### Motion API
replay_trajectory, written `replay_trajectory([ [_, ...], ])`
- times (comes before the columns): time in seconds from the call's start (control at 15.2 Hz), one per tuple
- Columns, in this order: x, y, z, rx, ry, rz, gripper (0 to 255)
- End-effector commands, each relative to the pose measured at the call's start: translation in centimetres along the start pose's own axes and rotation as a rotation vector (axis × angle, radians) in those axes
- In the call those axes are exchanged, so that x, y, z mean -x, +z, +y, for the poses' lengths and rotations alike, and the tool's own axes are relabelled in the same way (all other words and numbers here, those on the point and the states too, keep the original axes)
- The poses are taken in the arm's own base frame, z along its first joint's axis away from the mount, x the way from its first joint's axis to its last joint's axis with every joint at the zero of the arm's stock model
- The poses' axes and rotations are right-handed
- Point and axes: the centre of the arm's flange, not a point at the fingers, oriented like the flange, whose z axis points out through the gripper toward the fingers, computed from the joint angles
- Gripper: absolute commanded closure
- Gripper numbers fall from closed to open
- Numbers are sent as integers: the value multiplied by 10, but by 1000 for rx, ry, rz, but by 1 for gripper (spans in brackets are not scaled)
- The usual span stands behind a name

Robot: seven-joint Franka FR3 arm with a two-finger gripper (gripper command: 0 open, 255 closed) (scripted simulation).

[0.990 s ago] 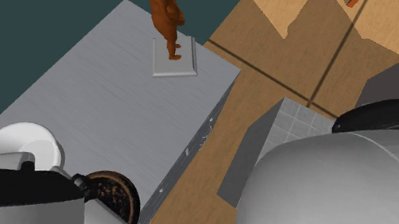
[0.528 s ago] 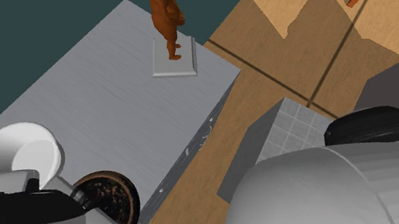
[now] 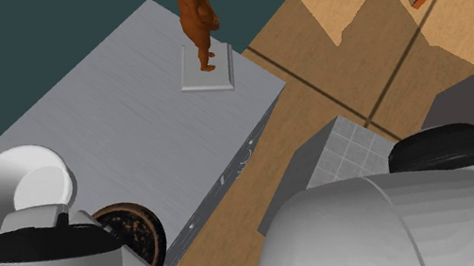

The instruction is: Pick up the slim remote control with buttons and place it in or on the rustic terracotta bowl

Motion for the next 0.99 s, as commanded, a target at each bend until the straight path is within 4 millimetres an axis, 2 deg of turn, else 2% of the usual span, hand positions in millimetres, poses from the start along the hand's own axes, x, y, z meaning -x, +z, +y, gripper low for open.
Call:
replay_trajectory([
  [0.0, 0, 7, 1, -1, 0, 1, 255],
  [0.46, 0, 7, 1, -1, 0, 1, 255],
  [0.53, 0, 7, 1, -1, 0, 1, 0],
  [0.86, 0, 7, 1, -1, 0, 1, 0],
  [0.92, 0, -6, 1, -1, 0, 1, 0],
])
